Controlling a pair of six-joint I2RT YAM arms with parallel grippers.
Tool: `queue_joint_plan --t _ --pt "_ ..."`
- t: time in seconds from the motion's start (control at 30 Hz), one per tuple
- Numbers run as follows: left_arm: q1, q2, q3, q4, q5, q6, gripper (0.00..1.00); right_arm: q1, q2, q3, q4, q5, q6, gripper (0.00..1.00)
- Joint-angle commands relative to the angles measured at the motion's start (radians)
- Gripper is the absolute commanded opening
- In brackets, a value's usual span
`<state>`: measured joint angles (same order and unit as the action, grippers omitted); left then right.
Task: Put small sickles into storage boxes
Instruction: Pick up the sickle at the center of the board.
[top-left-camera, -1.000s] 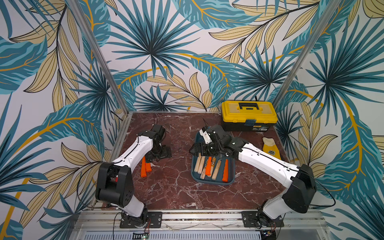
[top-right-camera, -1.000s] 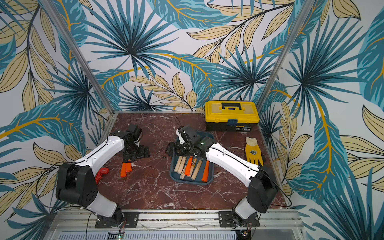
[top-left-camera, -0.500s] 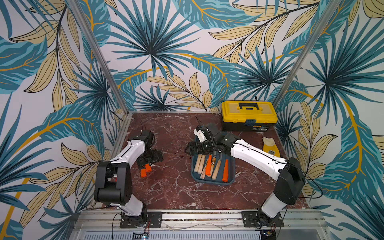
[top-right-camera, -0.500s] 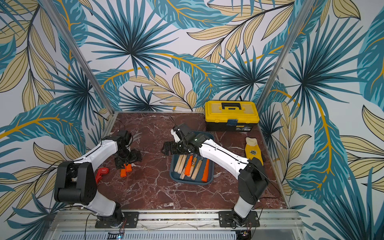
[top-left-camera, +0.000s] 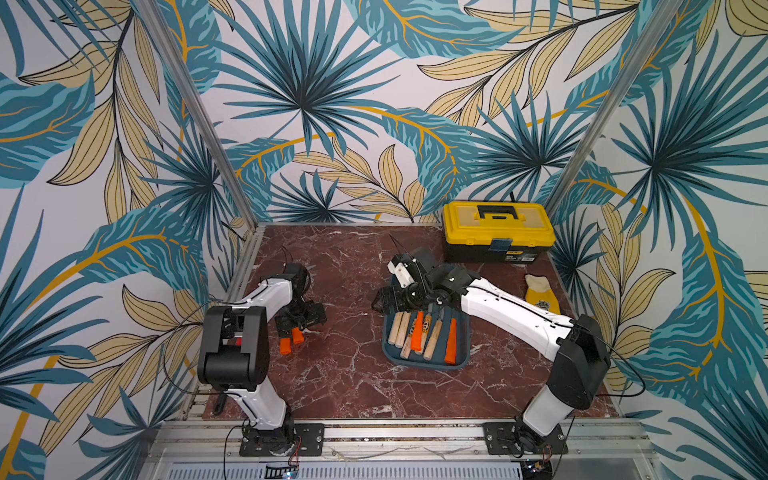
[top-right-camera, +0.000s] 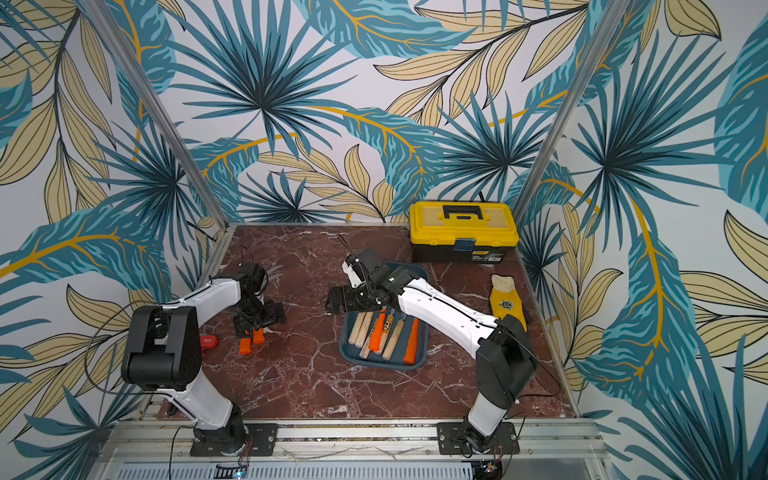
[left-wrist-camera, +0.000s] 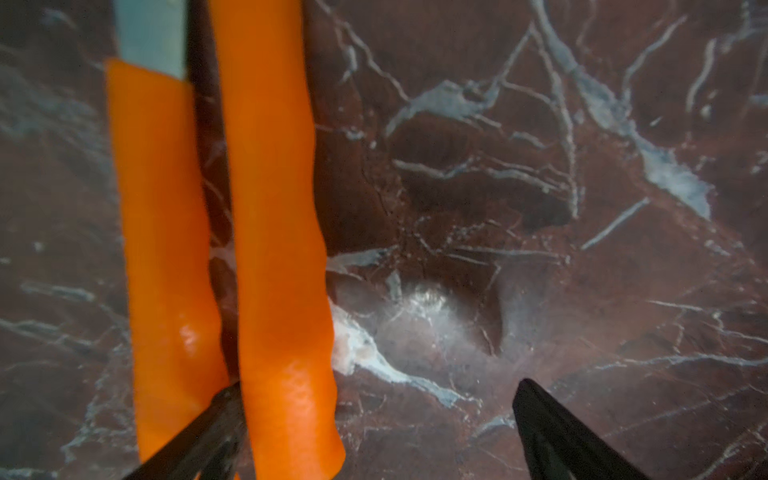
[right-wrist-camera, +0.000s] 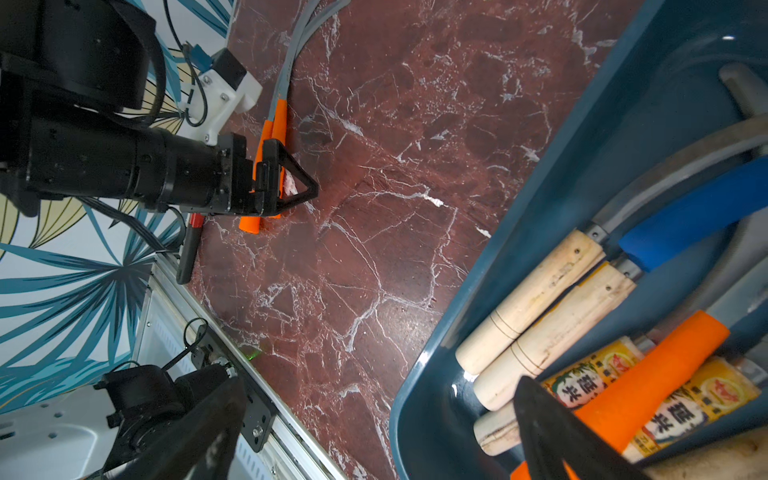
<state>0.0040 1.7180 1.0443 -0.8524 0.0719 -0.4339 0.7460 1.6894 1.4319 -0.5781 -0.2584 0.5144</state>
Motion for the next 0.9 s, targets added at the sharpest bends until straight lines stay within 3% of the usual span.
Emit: queue_joint_plan --t 0.0,0.07,0.3,0.6,0.87 --pt "0.008 0.024 0.008 0.039 0.008 0.018 0.99 -0.002 0.006 0.010 -0.039 0.017 -0.023 0.99" --pt "0.008 0.037 0.008 0.046 0.005 0.020 0.98 -0.001 0.003 0.004 -0.043 0.021 -0.025 0.99" --pt "0.009 0.042 0.001 0.049 -0.013 0.040 0.67 -0.003 -0.002 -0.003 -0.056 0.036 -0.019 0.99" --pt "-0.001 0.012 -0.014 0.048 0.023 0.043 0.20 -0.003 -0.008 -0.010 -0.059 0.044 0.000 0.99" --pt "-0.026 -0.040 -0.020 0.037 0.060 0.044 0.18 -0.003 -0.018 -0.009 -0.054 0.054 0.021 0.99"
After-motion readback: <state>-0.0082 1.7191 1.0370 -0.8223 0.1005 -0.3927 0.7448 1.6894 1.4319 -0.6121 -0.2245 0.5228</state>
